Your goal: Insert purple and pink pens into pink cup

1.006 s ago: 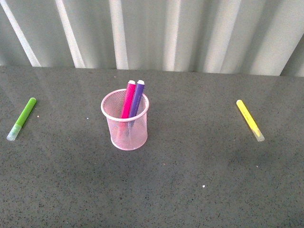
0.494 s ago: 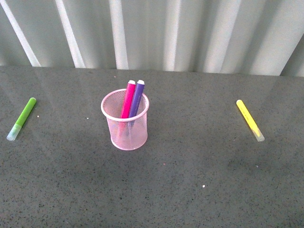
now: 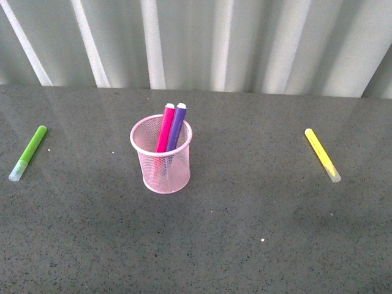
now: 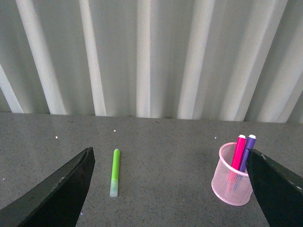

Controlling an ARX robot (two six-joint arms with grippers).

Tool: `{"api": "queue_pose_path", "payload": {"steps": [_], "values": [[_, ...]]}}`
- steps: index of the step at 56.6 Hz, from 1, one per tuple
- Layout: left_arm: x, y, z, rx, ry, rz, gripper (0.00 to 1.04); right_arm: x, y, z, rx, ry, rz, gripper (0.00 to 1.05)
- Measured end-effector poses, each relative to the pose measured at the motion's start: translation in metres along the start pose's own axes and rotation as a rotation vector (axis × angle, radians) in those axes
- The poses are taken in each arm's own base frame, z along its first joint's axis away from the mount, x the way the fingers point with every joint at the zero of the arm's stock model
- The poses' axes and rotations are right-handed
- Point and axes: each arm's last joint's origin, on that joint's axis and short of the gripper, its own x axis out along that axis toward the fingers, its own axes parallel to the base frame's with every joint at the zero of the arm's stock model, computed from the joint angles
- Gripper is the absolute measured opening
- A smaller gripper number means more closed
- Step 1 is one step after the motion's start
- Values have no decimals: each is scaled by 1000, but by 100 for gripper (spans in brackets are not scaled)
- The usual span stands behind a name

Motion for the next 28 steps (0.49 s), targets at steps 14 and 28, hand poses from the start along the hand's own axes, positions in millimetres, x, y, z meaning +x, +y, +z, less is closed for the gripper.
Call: {"api": "queue_pose_path", "payload": {"steps": [14,28], "values": [[0,0,0,0,0,0,98,0,0,0,0,0,0,53],[0,0,0,0,0,0,98,0,0,0,1,0,0,99]]}}
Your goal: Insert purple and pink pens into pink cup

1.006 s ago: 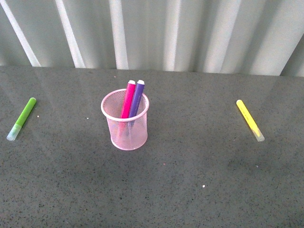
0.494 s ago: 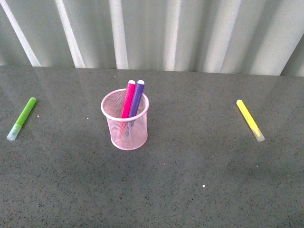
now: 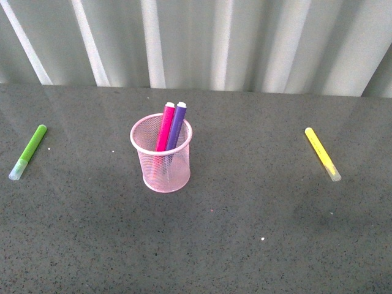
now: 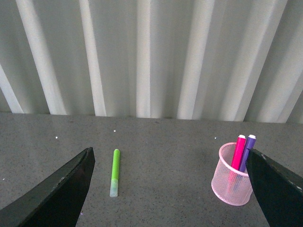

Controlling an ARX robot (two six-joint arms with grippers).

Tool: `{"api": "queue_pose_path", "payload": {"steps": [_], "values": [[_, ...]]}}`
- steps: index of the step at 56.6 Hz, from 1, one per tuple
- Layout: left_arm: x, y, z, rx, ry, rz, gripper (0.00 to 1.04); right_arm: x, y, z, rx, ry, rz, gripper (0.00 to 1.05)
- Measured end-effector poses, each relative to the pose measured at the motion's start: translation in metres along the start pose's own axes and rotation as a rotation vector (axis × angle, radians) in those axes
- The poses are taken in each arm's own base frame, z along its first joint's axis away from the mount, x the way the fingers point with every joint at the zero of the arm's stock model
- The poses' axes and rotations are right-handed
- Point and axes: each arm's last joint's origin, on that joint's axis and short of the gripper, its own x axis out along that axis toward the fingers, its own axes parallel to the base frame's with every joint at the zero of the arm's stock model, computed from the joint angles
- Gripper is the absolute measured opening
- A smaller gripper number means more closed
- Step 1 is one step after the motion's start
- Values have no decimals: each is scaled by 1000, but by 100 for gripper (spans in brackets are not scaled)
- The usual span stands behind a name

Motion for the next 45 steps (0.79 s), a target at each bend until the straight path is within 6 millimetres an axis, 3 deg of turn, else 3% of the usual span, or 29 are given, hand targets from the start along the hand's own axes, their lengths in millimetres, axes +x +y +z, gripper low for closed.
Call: {"api": "queue_pose_path", "payload": {"steps": [45], "values": [[0,0,0,0,0,0,98,0,0,0,0,0,0,98]]}}
